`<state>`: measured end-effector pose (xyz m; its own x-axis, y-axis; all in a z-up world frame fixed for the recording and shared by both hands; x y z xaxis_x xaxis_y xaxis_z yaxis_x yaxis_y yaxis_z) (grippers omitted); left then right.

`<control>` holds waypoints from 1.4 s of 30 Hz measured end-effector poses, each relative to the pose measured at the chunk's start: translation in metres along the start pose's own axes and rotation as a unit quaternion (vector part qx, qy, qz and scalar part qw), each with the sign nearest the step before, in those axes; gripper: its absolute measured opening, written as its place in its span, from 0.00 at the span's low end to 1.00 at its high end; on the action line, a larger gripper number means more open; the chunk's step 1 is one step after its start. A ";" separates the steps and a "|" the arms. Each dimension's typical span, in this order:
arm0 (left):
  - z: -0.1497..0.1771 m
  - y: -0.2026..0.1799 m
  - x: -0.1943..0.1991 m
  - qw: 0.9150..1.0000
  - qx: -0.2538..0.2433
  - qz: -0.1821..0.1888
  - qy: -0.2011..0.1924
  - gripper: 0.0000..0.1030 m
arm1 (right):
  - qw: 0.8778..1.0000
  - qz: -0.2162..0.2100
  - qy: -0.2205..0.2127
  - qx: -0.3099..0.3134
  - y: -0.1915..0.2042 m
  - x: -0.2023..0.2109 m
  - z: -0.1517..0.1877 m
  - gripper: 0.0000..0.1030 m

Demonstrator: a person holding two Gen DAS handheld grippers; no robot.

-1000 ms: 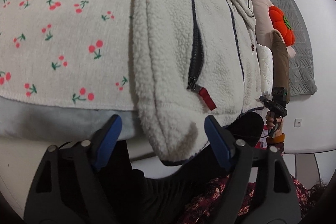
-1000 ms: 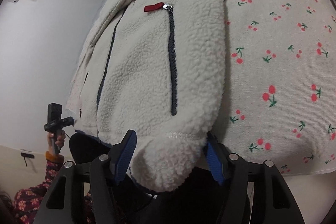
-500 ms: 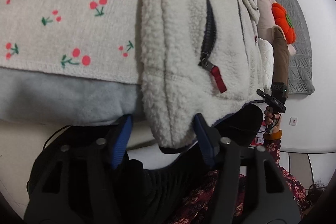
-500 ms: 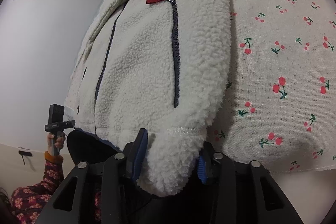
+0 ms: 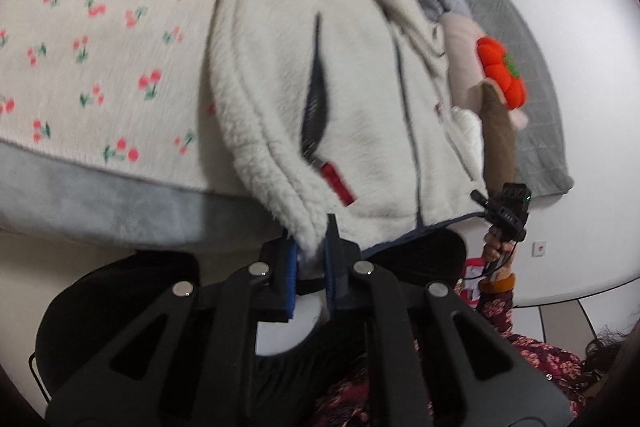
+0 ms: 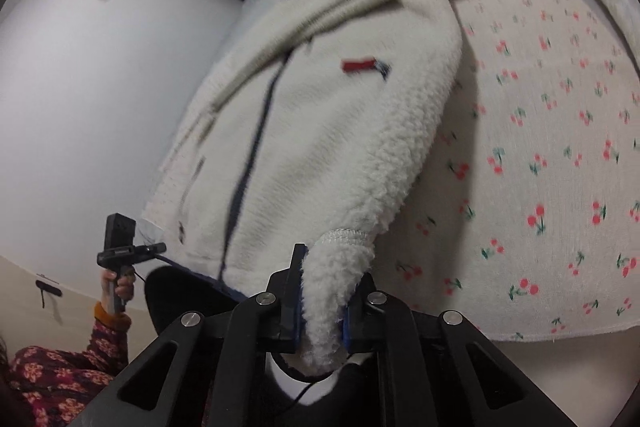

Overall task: Fold large clothes
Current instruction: 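Lift the hem with both grippers and fold it toward the collar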

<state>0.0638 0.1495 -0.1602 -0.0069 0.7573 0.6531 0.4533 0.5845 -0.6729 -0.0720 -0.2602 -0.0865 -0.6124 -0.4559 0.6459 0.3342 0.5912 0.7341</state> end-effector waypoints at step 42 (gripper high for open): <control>-0.456 0.057 -0.035 0.963 -0.022 -0.050 -0.265 0.11 | 0.975 -0.046 -0.198 -0.092 0.046 -0.062 -0.401 0.12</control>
<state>0.4959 0.0237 -0.0628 -0.5013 0.7471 0.4364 0.4644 0.6579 -0.5928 0.2687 -0.4715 -0.0082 -0.8618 -0.1875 0.4714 0.3658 0.4143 0.8334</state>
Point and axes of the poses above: each gripper's, at about its wrist camera, not at the fingertips, and x roughly against the way its jaws point, y to its left, z to its underside, the point moved 6 cm from there along -x, roughly the way its jaws point, and after that the axes turned 15 degrees about -x, right-handed, at the moved point
